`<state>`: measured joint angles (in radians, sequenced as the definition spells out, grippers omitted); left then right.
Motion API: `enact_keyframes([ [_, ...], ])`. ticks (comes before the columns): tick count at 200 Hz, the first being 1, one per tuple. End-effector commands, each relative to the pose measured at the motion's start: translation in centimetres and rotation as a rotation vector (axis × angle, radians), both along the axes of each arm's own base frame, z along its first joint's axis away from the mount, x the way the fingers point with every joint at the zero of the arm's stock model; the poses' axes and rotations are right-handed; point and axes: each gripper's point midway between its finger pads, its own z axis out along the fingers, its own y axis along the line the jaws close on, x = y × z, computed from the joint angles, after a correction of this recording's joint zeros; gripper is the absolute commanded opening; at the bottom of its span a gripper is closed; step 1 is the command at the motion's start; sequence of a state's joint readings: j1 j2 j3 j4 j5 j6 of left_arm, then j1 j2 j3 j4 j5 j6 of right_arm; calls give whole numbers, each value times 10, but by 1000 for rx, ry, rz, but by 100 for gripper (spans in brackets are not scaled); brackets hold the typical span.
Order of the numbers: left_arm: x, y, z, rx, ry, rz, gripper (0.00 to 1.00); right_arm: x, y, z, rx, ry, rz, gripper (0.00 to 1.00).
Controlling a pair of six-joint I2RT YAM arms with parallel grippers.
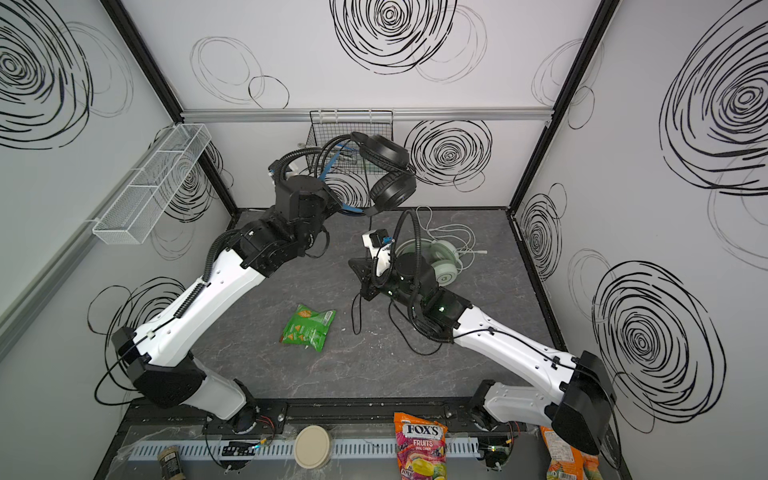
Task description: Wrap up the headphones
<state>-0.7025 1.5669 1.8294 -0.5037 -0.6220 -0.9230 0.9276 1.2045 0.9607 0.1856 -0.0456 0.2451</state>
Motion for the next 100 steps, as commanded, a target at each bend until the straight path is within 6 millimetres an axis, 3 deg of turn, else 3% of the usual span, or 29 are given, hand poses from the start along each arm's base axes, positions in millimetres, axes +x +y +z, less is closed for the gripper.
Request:
enact_keyframes([
  [1, 1, 6, 64, -224, -168, 34, 0, -11, 5, -7, -45, -6, 28, 0],
  [33, 6, 15, 52, -149, -165, 70, 0, -16, 1, 2, -53, -37, 29, 0],
  [72, -7, 45, 44, 250, -207, 232, 0, -23, -15, 37, -214, -165, -23, 0],
  [100, -25, 58, 37, 466, -225, 313, 0, -30, -31, 51, -278, -189, -26, 0],
])
